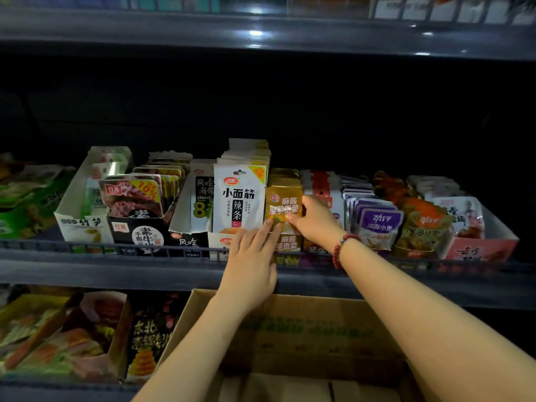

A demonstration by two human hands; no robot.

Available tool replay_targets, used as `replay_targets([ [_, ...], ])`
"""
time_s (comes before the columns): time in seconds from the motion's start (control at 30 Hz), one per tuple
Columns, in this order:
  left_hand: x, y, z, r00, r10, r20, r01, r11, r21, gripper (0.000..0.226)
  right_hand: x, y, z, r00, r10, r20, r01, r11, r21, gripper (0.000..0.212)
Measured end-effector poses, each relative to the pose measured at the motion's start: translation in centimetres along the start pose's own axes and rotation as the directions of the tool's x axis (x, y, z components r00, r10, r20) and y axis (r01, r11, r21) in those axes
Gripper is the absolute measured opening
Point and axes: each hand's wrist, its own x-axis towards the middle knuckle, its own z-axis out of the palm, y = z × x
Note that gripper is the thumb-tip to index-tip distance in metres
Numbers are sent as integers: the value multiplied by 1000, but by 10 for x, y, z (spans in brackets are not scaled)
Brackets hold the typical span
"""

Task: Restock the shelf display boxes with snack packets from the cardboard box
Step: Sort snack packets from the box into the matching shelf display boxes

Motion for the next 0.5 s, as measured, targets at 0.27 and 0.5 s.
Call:
replay_targets([
  [0.27, -2, 11, -7, 999, -32, -39, 29, 996, -80, 66, -43, -4, -17, 990, -12, -144, 47, 970, 239, 54],
  [0.5, 4, 56, -25, 984, 13, -180, -56, 970, -236, 45, -116, 31, -54, 963, -99, -249, 132, 984, 120, 46],
])
